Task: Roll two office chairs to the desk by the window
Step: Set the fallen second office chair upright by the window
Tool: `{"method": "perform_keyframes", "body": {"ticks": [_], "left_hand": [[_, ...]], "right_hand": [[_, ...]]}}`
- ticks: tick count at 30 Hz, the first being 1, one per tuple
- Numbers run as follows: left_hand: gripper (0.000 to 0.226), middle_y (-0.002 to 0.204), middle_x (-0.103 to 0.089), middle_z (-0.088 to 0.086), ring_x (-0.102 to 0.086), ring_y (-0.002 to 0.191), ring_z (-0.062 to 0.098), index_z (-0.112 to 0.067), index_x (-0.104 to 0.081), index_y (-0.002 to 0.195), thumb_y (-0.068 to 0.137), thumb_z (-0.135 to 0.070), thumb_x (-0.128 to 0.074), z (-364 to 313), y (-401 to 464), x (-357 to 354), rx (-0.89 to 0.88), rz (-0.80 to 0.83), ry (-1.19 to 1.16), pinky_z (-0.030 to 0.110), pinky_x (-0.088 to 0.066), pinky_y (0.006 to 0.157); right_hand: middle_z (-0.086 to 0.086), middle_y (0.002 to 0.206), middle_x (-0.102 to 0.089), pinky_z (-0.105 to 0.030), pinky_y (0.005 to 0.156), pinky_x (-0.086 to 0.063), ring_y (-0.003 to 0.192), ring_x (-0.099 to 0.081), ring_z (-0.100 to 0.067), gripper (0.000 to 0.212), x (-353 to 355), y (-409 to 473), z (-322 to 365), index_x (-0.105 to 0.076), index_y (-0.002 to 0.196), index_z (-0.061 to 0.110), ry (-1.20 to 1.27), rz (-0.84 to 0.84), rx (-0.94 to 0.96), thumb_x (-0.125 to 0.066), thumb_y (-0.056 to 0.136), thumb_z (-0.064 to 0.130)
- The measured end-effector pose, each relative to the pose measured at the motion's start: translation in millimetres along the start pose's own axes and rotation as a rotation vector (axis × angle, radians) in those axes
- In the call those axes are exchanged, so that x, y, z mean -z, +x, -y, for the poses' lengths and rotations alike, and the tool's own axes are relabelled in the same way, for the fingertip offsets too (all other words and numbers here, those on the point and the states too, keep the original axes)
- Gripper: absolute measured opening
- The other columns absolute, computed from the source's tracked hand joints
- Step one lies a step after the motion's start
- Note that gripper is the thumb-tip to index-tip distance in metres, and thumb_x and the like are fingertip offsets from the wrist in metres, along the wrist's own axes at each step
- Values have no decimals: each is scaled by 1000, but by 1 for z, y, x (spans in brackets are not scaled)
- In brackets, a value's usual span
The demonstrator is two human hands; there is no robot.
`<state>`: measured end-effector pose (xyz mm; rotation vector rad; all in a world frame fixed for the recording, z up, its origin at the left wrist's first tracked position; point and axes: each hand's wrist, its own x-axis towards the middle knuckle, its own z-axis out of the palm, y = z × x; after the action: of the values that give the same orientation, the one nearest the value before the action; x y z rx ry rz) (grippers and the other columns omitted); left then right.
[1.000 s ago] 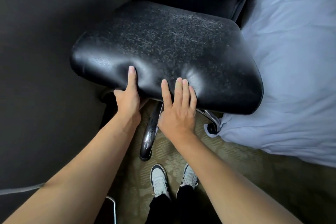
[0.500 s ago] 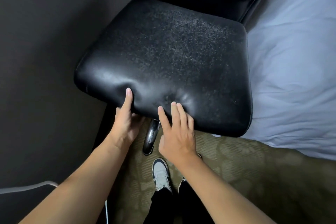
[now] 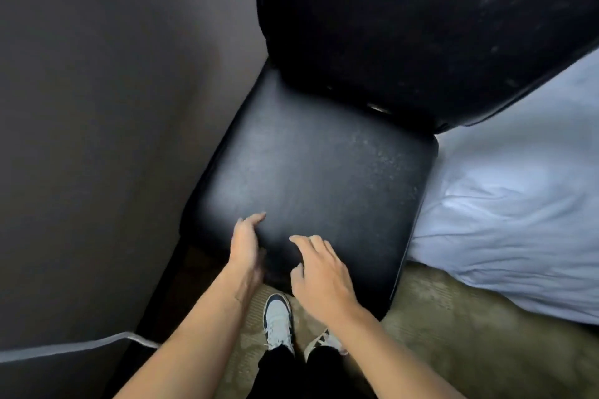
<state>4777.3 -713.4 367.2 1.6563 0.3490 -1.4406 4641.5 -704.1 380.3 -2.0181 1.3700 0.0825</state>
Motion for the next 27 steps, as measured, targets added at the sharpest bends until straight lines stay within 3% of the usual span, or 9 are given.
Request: {"method": "perform_keyframes", "body": {"ticks": [3, 5, 8, 11, 12, 16, 18, 23, 27], "left_hand": [[17, 116, -59, -3, -57, 105, 12, -22, -63, 105, 89, -25, -60, -29, -34, -10, -81, 12, 10, 31, -45, 74], [24, 119, -62, 0, -58, 112, 14, -17, -64, 112, 90, -24, -60, -48, -60, -11, -113, 35, 0, 31, -49, 75], [11, 103, -69, -1, -65, 98, 12, -17, -66, 96, 89, -23, -59, -80, -94, -10, -166, 86, 19, 29, -52, 72], [12, 72, -59, -2, -58, 60, 8, -20, -58, 73, 85, -21, -58, -111, -132, -13, -214, 167, 57, 22, -49, 59], [12, 70, -57, -1, -54, 55, 10, -18, -57, 73, 85, -20, -58, -120, -143, -16, -226, 182, 68, 21, -46, 57], [5, 85, -49, 9, -41, 77, 23, -15, -49, 85, 83, -13, -53, -157, -195, -37, -278, 222, 120, 25, -34, 60], [11, 89, -42, 11, -37, 71, 19, -19, -45, 80, 84, -10, -50, -171, -215, -50, -322, 260, 169, 25, -30, 58], [8, 83, -65, -1, -54, 66, 9, -14, -65, 89, 88, -20, -59, -177, -254, -96, -500, 254, 308, 22, -46, 63], [16, 83, -64, -3, -54, 70, 11, -12, -67, 96, 87, -19, -56, -164, -261, -141, -553, 204, 380, 28, -46, 69]], "right_hand": [[-1, 126, -52, -38, 94, -42, 118, -46, -21, 49, 42, 4, 27, -44, 135, 26, 40, -44, -26, -47, 87, 17], [0, 127, -54, -37, 94, -42, 116, -48, -21, 47, 70, 3, 44, -45, 135, 26, 63, -67, -44, -48, 88, 17], [2, 125, -55, -35, 92, -43, 109, -52, -19, 46, 113, 4, 71, -47, 134, 27, 88, -91, -33, -49, 89, 18], [5, 122, -56, -32, 91, -45, 107, -53, -14, 44, 159, 1, 99, -47, 133, 29, 93, -111, -18, -48, 90, 18], [6, 121, -56, -31, 91, -45, 107, -53, -13, 43, 172, 0, 106, -48, 132, 29, 90, -118, -9, -48, 90, 18], [8, 115, -58, -31, 89, -45, 106, -54, -13, 41, 246, -5, 129, -51, 129, 30, 62, -177, 54, -50, 89, 20], [7, 113, -58, -32, 87, -45, 105, -55, -14, 41, 288, -3, 140, -52, 128, 28, 46, -246, 101, -50, 88, 19], [5, 106, -60, -36, 88, -45, 100, -56, -18, 40, 401, 0, 149, -56, 124, 27, 17, -416, 192, -50, 85, 19], [4, 110, -60, -35, 88, -42, 107, -51, -19, 39, 465, 27, 140, -58, 122, 26, -93, -481, 348, -49, 85, 20]]}}
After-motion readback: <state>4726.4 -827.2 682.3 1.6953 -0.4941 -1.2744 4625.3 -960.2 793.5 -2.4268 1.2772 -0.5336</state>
